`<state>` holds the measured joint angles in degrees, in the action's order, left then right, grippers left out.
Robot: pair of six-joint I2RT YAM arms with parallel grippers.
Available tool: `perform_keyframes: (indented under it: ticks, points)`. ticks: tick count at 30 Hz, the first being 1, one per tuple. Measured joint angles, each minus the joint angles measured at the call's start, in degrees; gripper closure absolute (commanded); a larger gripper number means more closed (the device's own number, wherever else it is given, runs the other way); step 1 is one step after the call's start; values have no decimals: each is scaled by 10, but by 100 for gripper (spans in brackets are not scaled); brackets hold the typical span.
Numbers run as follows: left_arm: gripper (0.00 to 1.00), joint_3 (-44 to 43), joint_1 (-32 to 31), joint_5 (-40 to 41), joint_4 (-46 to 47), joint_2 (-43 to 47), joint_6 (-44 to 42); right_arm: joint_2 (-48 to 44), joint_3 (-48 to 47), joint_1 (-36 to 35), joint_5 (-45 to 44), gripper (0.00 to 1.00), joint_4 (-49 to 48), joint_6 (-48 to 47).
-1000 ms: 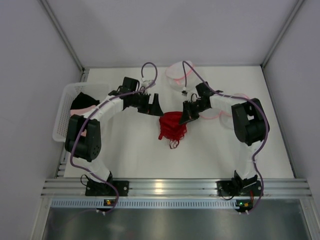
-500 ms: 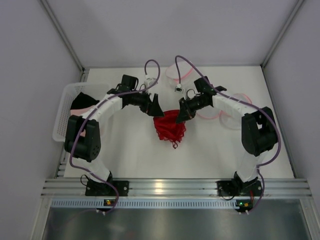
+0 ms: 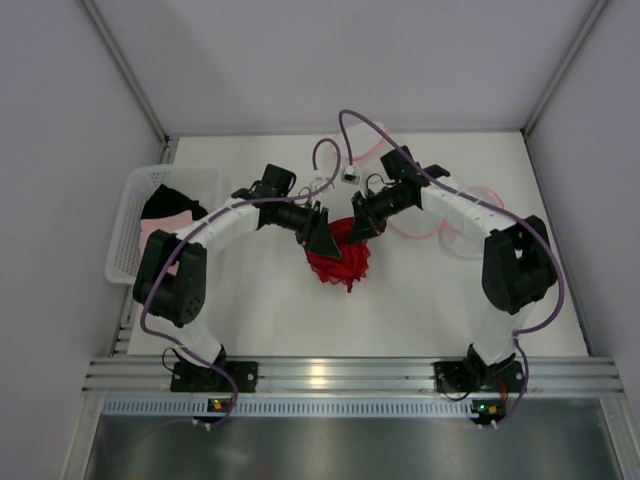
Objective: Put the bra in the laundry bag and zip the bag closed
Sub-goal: Pick up the bra from the center of the board.
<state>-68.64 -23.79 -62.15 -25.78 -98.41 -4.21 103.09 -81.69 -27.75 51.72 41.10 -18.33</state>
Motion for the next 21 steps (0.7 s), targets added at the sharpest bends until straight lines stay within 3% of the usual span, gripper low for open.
perform_keyframes:
  ticks: [9,10,12,15,16,19,21]
  points:
    - [77,-6,-2,-2,0,-23,31,-6,-13,-3,2,100,19,5]
    - [92,-7,-2,-2,1,-24,38,-7,-13,-3,2,100,20,5]
    - [100,-7,-2,-2,5,-24,56,-9,-13,-4,2,97,20,5]
    - [100,-7,0,3,20,-24,92,-15,-13,-3,-3,60,20,15]
    - [100,-7,1,5,28,-24,108,-17,-14,-3,-6,36,21,20]
    - [100,-7,7,18,54,-23,157,-23,-29,8,-9,24,25,37]
    - [100,-7,14,32,65,-19,183,-27,-43,30,-10,21,31,47]
